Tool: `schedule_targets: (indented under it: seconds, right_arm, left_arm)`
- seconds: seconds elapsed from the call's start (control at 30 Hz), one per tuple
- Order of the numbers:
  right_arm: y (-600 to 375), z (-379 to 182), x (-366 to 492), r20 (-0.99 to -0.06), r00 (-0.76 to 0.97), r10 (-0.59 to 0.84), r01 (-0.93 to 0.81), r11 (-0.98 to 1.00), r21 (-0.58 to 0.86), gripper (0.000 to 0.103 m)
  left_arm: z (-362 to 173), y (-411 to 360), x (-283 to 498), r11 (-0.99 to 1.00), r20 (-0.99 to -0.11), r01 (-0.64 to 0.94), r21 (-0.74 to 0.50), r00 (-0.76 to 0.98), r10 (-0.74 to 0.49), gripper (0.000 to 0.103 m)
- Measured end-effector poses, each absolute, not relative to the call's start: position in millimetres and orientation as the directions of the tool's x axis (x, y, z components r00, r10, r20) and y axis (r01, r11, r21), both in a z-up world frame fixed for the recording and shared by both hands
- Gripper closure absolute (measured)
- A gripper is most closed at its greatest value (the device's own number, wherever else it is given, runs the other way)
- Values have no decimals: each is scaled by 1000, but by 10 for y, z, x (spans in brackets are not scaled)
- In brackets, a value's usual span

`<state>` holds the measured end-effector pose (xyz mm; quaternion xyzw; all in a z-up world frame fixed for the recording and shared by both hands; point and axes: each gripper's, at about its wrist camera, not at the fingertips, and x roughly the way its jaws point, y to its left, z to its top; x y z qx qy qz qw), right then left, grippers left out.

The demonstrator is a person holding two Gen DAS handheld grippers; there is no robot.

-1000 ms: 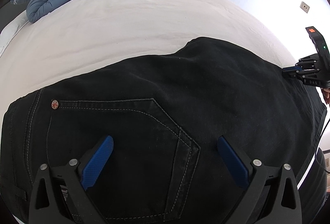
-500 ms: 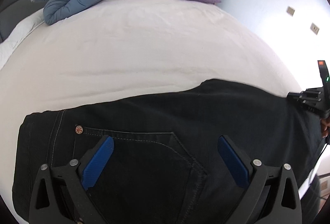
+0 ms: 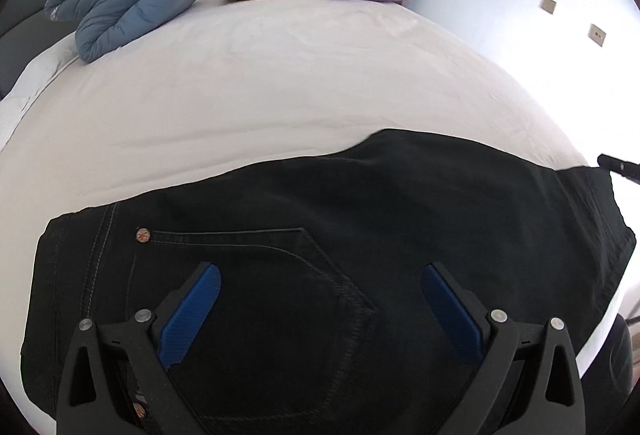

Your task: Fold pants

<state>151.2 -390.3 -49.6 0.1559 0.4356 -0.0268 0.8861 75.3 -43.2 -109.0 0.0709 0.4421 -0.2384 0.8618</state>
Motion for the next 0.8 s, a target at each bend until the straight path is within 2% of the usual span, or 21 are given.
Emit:
schedule_targets:
  seconds: [0.13,0.23,0.3,0.43,0.53,0.6,0.63,0.7,0.8]
  right_arm:
    - [-3451,-800,1320,-771,574,276,101,910,401,100]
    - [-3489,-1325,1406,-825,503,257,205,892,402,102]
    - [-3731,-1503,1276,-770,558,310,236,830,505,103]
    - [-4371,-1450,909,-751,649,122,455,729,511,103]
    - [-4710,-1202,625,-775,630,-49,622,629,466,103]
    - [-4589,-942,564,-803,576,-155,690,619,375,95]
    - [-4378,-780,552,-782,611,-123,652,639,409,95]
    - [-3980,-664,676,-729,684,28,518,685,512,95]
    - [-3067,-716,1009,-665,668,335,259,733,629,95]
  left_arm:
    - [-1252,-567,692,866,-826,495,-73,457,-331,1]
    - [-1435,-532,674,868,-846,492,-63,435,-308,1]
    - [-1430,-493,658,867,-842,494,-56,444,-307,1]
    - [-1446,-372,626,872,-835,486,-56,456,-307,1]
    - [-1363,-304,586,880,-834,472,-52,463,-299,1]
    - [-1215,-249,541,879,-813,469,-88,477,-335,1]
    - [-1141,-240,523,876,-800,474,-90,490,-347,1]
    - [-1050,-281,552,872,-785,485,-68,513,-346,1]
    - [-1127,-244,664,880,-800,473,-42,512,-314,1]
